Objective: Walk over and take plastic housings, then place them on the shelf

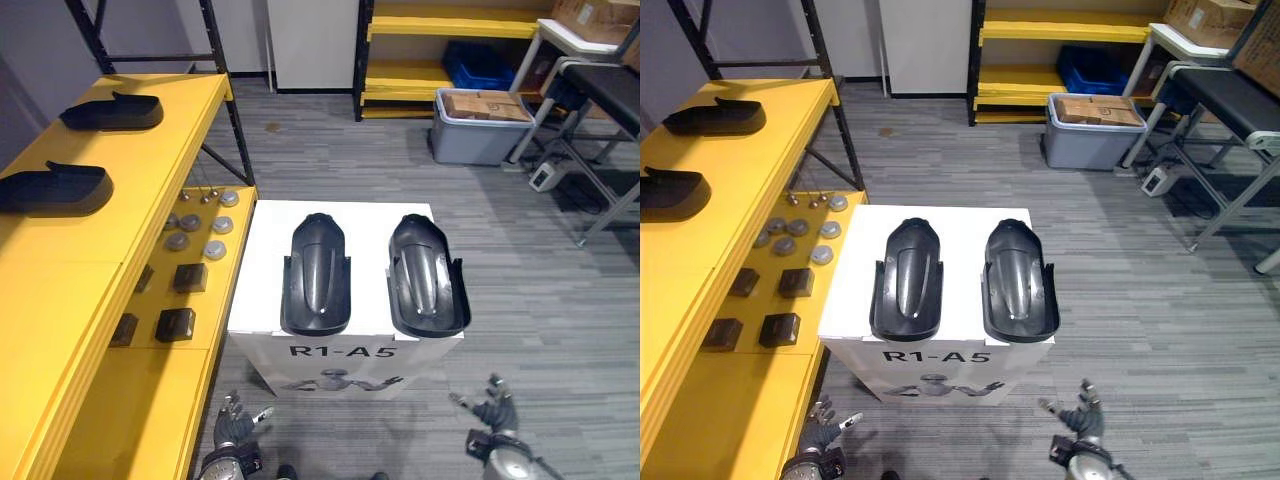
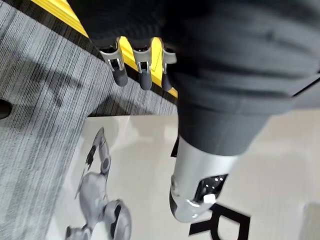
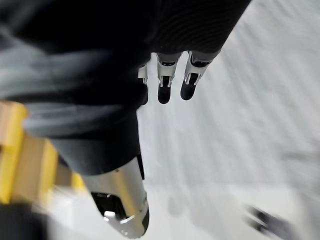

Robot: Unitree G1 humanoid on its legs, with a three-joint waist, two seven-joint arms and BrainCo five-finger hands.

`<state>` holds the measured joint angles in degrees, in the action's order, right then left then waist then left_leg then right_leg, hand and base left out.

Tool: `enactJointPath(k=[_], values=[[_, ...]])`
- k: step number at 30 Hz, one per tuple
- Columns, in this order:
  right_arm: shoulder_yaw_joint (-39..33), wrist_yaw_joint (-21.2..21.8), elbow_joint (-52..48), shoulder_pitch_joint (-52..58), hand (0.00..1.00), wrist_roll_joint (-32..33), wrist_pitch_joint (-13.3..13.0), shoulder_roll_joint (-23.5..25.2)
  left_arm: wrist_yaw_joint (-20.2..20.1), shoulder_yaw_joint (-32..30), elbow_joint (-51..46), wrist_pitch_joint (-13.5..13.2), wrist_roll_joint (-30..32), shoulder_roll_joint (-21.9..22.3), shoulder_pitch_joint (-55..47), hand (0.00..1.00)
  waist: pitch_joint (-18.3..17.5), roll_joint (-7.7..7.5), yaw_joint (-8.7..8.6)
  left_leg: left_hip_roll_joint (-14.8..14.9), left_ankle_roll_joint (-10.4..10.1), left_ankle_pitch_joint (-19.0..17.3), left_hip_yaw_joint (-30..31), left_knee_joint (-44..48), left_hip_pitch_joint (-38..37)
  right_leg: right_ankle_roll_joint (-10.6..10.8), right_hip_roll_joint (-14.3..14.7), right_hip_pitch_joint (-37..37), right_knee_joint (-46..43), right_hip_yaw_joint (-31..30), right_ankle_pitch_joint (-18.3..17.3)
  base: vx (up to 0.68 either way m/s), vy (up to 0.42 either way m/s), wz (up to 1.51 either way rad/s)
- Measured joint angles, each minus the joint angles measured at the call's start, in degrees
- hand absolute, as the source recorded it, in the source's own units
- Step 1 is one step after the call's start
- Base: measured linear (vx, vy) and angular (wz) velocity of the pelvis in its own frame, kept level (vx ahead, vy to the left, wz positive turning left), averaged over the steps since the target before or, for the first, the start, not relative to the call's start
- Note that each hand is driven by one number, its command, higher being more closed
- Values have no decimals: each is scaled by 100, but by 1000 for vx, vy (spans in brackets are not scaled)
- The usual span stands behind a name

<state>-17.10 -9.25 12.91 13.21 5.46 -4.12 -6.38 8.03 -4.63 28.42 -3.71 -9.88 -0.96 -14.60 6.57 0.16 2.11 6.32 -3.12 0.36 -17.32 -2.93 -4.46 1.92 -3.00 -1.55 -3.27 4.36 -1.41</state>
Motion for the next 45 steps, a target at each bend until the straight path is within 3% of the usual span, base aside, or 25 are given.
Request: enactJointPath(k=[6, 14, 22, 25, 32, 33, 37, 45], values=[[-328, -107, -1494, -52, 0, -45, -7, -173, -114, 44, -30, -2, 6, -9, -153, 0, -122, -16, -124, -27, 2, 1, -6, -70, -6, 12, 38, 41, 1, -67, 8, 5, 4, -1], [-141, -175, -1588, -844, 0, -522, -17, -572, -223, 168, 63, -3, 13, -98, -221, 0, -148, 31, -112, -92, 48, 74, 144, -68, 232, 14, 8, 186, 82, -54, 10, -33, 8, 5], [389, -228, -266, -1569, 0, -1267, 102, -858, -257, 171, 238, -4, 110, -138, -220, 0, -128, 75, -40, -182, 131, 158, 484, -72, 321, 38, -63, 161, 102, 102, 26, -40, 25, 20], [503, -262, 309, -1803, 0, -1284, 176, -857, -250, 175, 251, -4, 109, -136, -222, 0, -99, 123, 38, -213, 160, 207, 516, -117, 336, 45, -84, 160, 147, 110, 31, -32, 24, 6], [736, -238, 1330, -2371, 0, -1270, 228, -987, -241, 248, 271, -4, 106, -140, -229, 0, -33, 182, 28, -246, 157, 304, 652, -201, 393, 53, -101, 159, 216, 229, 36, -34, 10, 9], [828, -195, 1546, -2499, 100, -1248, 231, -1027, -247, 303, 275, -4, 107, -144, -217, 0, -20, 186, 29, -248, 158, 314, 663, -202, 400, 53, -103, 159, 217, 242, 36, -34, 3, 4], [933, -78, 1870, -2782, 100, -1212, 230, -1119, -246, 344, 319, -4, 105, -147, -183, 0, 10, 182, 34, -252, 159, 342, 697, -205, 435, 52, -103, 148, 278, 270, 36, -23, 2, 4], [699, -140, 2167, -2885, 100, -421, 225, -1279, -235, 340, 357, -3, 45, -162, -178, 0, 97, 179, 17, -248, 141, 339, 768, -228, 325, 52, -94, -42, 395, 302, 35, -2, 0, 2]])
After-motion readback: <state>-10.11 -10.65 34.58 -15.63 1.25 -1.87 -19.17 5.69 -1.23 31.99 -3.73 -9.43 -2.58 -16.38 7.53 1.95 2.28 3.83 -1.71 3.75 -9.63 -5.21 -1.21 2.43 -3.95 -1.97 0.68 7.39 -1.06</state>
